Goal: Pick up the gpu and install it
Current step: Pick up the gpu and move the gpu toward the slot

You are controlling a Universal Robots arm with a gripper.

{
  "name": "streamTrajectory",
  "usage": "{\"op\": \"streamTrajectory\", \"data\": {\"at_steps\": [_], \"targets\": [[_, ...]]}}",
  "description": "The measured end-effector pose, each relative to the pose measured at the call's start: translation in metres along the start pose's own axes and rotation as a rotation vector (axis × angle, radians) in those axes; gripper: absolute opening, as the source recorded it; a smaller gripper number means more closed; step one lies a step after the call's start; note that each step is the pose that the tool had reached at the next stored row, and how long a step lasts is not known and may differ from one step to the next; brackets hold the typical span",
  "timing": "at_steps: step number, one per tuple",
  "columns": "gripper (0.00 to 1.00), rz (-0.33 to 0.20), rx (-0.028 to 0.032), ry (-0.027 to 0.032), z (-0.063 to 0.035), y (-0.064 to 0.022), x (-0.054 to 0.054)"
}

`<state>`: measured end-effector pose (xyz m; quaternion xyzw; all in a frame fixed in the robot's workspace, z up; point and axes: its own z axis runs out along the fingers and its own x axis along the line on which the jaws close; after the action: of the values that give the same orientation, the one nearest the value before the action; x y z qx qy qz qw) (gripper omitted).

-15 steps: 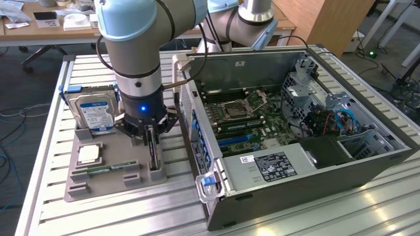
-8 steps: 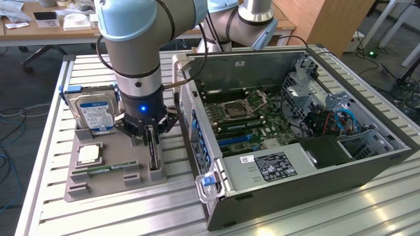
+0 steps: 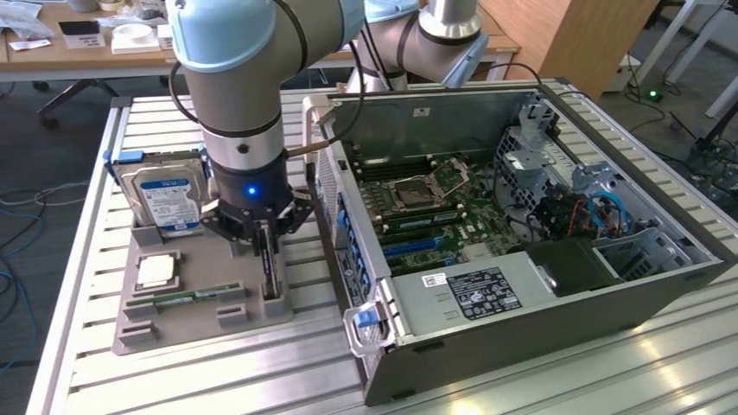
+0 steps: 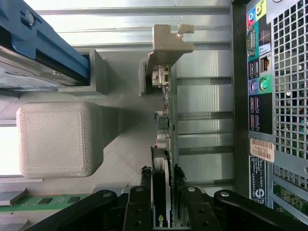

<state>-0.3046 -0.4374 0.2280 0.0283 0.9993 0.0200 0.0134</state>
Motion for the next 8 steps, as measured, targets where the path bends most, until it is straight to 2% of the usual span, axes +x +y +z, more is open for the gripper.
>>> {"op": "streamTrajectory", "data": {"at_steps": [1,2,8], "targets": [[0.32,0.0,0.0001,0.0,0.0,0.0,0.0],[0.26,0.0,0.0001,-0.0001,0.0,0.0,0.0],[0.26,0.0,0.0001,-0.0001,0.0,0.0,0.0]]}}
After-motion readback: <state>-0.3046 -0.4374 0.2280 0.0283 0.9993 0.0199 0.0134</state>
